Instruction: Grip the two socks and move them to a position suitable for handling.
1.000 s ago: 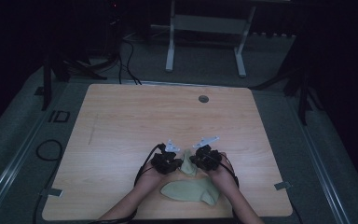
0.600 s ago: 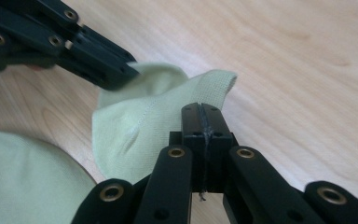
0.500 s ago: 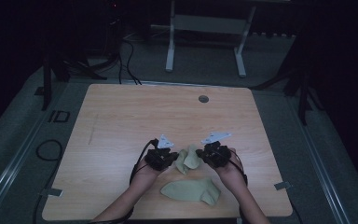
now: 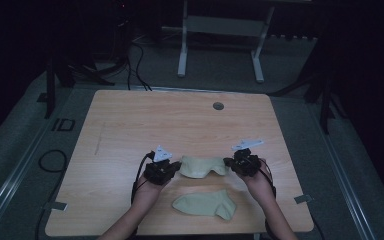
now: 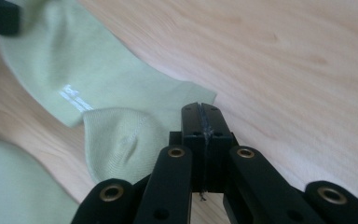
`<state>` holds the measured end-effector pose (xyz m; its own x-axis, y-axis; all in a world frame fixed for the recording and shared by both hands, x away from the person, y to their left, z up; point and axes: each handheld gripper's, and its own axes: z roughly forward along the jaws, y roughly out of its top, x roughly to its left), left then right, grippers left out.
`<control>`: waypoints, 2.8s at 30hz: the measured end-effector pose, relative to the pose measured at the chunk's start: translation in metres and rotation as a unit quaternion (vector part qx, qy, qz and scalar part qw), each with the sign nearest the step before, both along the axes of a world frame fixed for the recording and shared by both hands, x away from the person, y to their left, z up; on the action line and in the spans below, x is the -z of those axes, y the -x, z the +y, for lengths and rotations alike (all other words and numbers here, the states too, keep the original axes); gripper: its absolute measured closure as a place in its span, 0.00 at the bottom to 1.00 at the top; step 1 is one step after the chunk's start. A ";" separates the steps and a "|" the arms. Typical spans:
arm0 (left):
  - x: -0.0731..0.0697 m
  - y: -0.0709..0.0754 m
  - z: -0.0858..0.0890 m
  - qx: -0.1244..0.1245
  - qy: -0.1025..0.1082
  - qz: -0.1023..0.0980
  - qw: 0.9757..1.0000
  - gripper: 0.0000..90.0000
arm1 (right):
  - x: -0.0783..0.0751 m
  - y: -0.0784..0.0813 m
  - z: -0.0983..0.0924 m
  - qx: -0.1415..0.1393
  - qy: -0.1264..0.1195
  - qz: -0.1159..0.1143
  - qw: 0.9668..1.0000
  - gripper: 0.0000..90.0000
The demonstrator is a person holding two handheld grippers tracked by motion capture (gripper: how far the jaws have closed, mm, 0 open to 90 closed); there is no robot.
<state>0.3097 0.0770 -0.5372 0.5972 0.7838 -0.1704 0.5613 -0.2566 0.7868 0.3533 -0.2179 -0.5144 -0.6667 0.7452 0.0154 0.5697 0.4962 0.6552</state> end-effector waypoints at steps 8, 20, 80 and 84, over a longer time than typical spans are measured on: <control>0.021 0.001 -0.007 0.007 -0.016 0.034 0.999 0.99 | 0.025 -0.007 -0.007 0.007 0.019 0.028 0.999 1.00; 0.031 0.003 -0.008 0.019 -0.025 0.053 0.998 0.96 | 0.030 -0.007 -0.006 0.006 0.017 0.038 0.999 0.96; -0.004 -0.006 -0.007 0.047 -0.031 0.026 0.998 0.54 | -0.002 0.005 0.006 -0.033 0.004 0.014 0.999 0.51; -0.006 0.003 0.002 0.047 -0.040 0.026 0.998 0.54 | -0.008 0.010 0.006 -0.040 -0.001 0.012 0.999 0.51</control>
